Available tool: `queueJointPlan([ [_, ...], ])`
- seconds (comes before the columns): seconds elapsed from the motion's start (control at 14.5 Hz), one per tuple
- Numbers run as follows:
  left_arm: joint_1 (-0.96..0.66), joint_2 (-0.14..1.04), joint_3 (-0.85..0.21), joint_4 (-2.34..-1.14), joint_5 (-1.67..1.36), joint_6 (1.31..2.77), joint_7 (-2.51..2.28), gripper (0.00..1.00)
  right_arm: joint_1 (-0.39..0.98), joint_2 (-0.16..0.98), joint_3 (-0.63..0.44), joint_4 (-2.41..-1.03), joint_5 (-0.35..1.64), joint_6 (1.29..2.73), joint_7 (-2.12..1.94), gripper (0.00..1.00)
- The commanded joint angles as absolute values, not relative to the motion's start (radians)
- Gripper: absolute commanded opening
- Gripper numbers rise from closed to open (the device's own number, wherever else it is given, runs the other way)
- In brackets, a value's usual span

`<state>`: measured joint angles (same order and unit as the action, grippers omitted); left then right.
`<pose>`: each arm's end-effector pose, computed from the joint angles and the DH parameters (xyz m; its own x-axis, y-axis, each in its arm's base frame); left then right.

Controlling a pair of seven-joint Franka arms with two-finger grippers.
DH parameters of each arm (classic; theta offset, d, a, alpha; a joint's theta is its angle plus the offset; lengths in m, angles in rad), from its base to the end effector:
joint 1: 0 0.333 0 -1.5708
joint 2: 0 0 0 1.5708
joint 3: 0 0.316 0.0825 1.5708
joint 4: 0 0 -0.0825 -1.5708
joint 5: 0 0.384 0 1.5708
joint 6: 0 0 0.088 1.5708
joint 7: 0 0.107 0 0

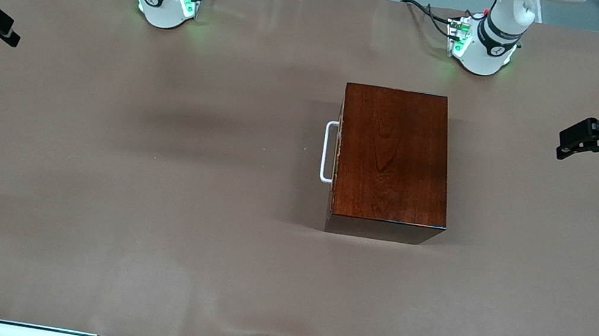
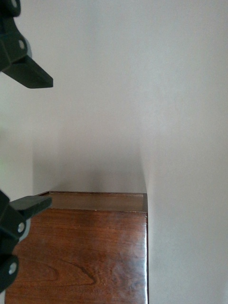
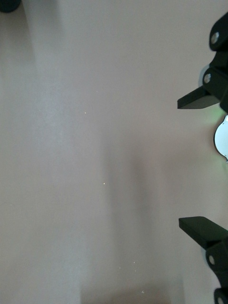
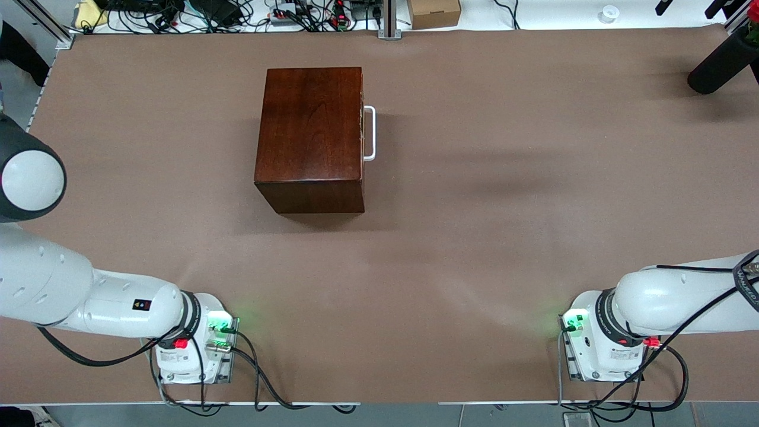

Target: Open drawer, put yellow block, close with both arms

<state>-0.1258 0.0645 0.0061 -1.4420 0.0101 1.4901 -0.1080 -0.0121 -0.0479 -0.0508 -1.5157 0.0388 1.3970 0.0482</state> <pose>0.5629 -0.0667 0.6416 0.9998 -0.0109 -0.0152 -0.0111 -0.9999 -0.0122 0.5202 -0.0288 0.6612 0.9920 -0.1038 -0.0726 -0.1067 -0.9936 -0.0376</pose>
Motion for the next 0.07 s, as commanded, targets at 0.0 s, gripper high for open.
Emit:
queueJointPlan([
  [0.0, -0.121, 0.043, 0.006, -1.47, -0.008, 1.506, -0.12, 1.0, -0.049, -0.061, -0.034, -1.491, 0.029, 1.39, 0.058, 1.0],
])
